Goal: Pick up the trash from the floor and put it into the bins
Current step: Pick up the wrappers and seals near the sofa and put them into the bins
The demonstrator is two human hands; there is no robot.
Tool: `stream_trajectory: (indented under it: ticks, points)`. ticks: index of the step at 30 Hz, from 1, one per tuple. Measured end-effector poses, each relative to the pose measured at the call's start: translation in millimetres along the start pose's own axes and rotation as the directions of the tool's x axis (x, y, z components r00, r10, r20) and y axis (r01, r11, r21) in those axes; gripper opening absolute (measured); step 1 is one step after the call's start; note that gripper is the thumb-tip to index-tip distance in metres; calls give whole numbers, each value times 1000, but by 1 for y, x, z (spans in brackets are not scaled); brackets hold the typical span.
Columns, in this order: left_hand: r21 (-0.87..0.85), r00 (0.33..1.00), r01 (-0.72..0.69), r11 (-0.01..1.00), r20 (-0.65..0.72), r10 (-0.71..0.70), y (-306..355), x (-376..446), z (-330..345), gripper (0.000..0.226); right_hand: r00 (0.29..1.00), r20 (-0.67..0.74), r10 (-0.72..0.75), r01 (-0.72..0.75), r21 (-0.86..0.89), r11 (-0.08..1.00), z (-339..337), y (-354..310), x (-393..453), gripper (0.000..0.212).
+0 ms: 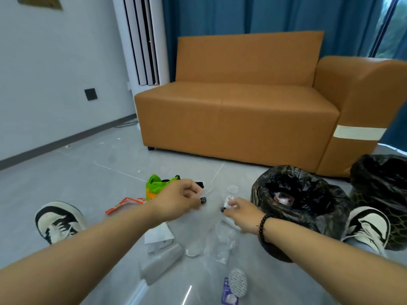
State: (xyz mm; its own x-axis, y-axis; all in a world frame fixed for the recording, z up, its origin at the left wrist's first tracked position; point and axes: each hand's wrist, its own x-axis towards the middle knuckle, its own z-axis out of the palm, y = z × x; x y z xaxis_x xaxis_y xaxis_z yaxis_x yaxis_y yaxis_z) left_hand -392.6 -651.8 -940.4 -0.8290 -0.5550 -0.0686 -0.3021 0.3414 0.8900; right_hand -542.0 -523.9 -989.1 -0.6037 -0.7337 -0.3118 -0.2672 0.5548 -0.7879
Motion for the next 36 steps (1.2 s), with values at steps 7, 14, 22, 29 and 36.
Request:
stream_trajectory:
  ticks: [7,14,22,29,36]
  points:
    - [124,978,-207,970,54,202,58,-21,-34,8,898,83,-433,440,-102,892,-66,-85,-51,15]
    - [-60,936,-349,935,-63,345,78,-23,-47,15,908,170,-384,386,23,922,-70,-83,-88,52]
    - [-239,943,-238,941,-288,166,58,10,-61,22,883,124,-454,446,84,891,-72,-88,-68,25]
    - [128,896,-217,968,-368,249,30,16,-48,51,922,-73,-380,386,86,919,-72,-97,-39,17]
    - [503,839,-502,704,86,537,30,-14,-20,76,989,-136,-51,122,591,797,-62,-82,-22,44]
